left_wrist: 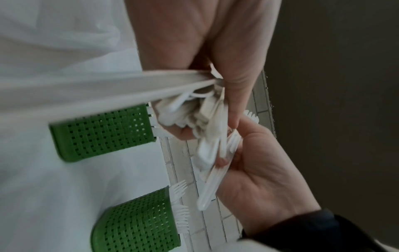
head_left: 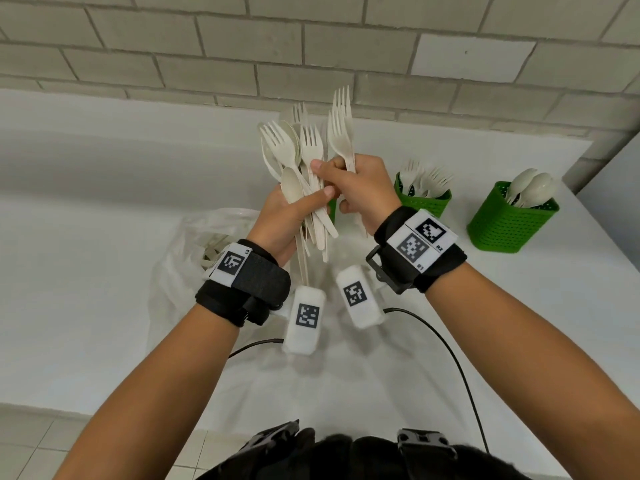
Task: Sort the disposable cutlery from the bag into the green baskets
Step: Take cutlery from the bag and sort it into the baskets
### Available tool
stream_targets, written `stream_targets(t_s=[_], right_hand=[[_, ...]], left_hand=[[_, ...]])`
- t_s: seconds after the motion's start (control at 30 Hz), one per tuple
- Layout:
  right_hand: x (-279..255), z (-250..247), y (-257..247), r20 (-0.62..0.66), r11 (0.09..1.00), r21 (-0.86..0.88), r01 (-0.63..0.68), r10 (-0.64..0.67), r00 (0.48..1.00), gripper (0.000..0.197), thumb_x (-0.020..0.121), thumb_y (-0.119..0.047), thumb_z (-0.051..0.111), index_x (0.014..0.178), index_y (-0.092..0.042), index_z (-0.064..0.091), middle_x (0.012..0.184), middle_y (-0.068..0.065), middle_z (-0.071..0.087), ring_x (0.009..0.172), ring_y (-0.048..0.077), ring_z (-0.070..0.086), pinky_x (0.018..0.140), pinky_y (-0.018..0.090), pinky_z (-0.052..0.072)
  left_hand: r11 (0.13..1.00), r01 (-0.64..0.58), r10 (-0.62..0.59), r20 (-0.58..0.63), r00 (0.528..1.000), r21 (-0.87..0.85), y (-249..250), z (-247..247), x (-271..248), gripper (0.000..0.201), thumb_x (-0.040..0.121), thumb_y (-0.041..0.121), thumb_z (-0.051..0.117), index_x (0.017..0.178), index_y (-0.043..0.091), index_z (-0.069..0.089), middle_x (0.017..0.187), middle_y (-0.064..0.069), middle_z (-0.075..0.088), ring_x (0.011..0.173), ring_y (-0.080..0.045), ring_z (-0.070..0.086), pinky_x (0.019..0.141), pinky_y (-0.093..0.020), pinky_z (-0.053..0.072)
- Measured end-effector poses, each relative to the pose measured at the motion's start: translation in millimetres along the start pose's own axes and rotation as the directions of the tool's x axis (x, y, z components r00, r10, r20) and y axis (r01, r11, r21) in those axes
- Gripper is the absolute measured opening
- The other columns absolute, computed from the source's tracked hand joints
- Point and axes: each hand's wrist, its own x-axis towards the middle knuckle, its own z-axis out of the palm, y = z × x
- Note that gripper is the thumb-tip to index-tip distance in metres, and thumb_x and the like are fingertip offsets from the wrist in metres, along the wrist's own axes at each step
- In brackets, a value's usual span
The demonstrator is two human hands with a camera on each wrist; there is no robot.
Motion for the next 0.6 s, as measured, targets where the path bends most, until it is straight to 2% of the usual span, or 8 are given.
stream_targets(t_s=[0.07,0.1,0.17,0.23,0.3,0.43,0.53,0.6], right_hand=[[0,3,-4,-0.030,0.999,-0.041,0.018,-0.019,0.999,0.037,0.083,-0.022,0.068,0.056,-0.017,0.043,0.066,0.004,0.053,0.056,0.011,0.047,0.046,0.020,0.033],[0,4,-6,-0.043,0.998,-0.053,0.025,-0.027,0.999,0.035,0.083,-0.024,0.069,0.058,-0.018,0.045,0.066,0.002,0.054,0.056,0.011,0.048,0.048,0.020,0.034],[0,7,-11,-0.075,0.998,-0.056,0.038,-0.042,0.996,0.035,0.080,-0.033,0.071,0.062,-0.019,0.045,0.063,-0.001,0.051,0.056,0.011,0.049,0.049,0.020,0.035],[2,9,-14,-0.103,0.994,-0.076,0.072,-0.080,0.991,0.039,0.078,-0.037,0.073,0.062,-0.018,0.043,0.060,-0.001,0.049,0.055,0.012,0.050,0.050,0.021,0.036],[4,10,-16,-0.120,0.988,-0.118,0.096,-0.110,0.987,0.039,0.079,-0.032,0.072,0.057,-0.018,0.043,0.057,0.000,0.050,0.053,0.013,0.051,0.052,0.021,0.036],[5,9,-13,-0.165,0.991,-0.117,0.064,-0.083,0.983,0.036,0.085,-0.023,0.066,0.055,-0.016,0.046,0.053,0.000,0.052,0.052,0.015,0.055,0.049,0.019,0.038],[1,14,-12,-0.159,0.999,-0.035,0.012,-0.018,0.987,0.031,0.090,-0.022,0.060,0.061,-0.017,0.050,0.059,0.001,0.053,0.055,0.013,0.055,0.045,0.020,0.040],[-1,17,-13,-0.115,0.987,0.158,-0.035,0.054,0.992,0.023,0.093,-0.018,0.057,0.071,-0.013,0.053,0.066,0.003,0.053,0.055,0.011,0.050,0.039,0.017,0.036]], left_hand=[[1.000,-0.015,0.015,0.003,1.000,0.020,3,-1,-1,0.040,0.087,0.002,0.058,0.126,0.006,0.052,0.113,-0.011,0.065,0.103,-0.023,0.063,0.086,-0.033,0.052],[0.999,-0.028,0.028,0.003,1.000,0.035,4,-1,-1,0.042,0.085,0.002,0.061,0.126,0.008,0.052,0.113,-0.011,0.065,0.103,-0.023,0.063,0.087,-0.033,0.052],[0.996,-0.058,0.058,0.006,0.998,0.071,5,0,0,0.049,0.078,0.004,0.064,0.126,0.009,0.052,0.119,-0.015,0.063,0.111,-0.027,0.061,0.096,-0.043,0.048],[0.995,-0.072,0.071,0.008,0.997,0.076,7,1,-1,0.052,0.077,0.007,0.065,0.126,0.007,0.051,0.122,-0.017,0.061,0.114,-0.028,0.059,0.101,-0.050,0.044],[0.996,-0.064,0.064,0.003,0.998,0.057,6,-1,-2,0.052,0.079,0.012,0.065,0.128,0.005,0.049,0.122,-0.016,0.062,0.113,-0.028,0.060,0.099,-0.051,0.045],[1.000,-0.017,0.016,0.023,1.000,0.026,4,-9,-2,0.045,0.089,0.014,0.059,0.132,0.005,0.047,0.118,-0.013,0.064,0.112,-0.027,0.061,0.096,-0.045,0.049],[0.998,0.021,-0.022,-0.010,1.000,-0.055,5,-13,-1,0.038,0.092,0.007,0.053,0.129,0.000,0.050,0.113,-0.014,0.066,0.109,-0.028,0.062,0.097,-0.047,0.048],[0.994,0.039,-0.042,-0.021,0.999,-0.107,7,-15,0,0.035,0.092,0.011,0.055,0.126,0.002,0.053,0.109,-0.016,0.065,0.104,-0.031,0.062,0.095,-0.049,0.048]])
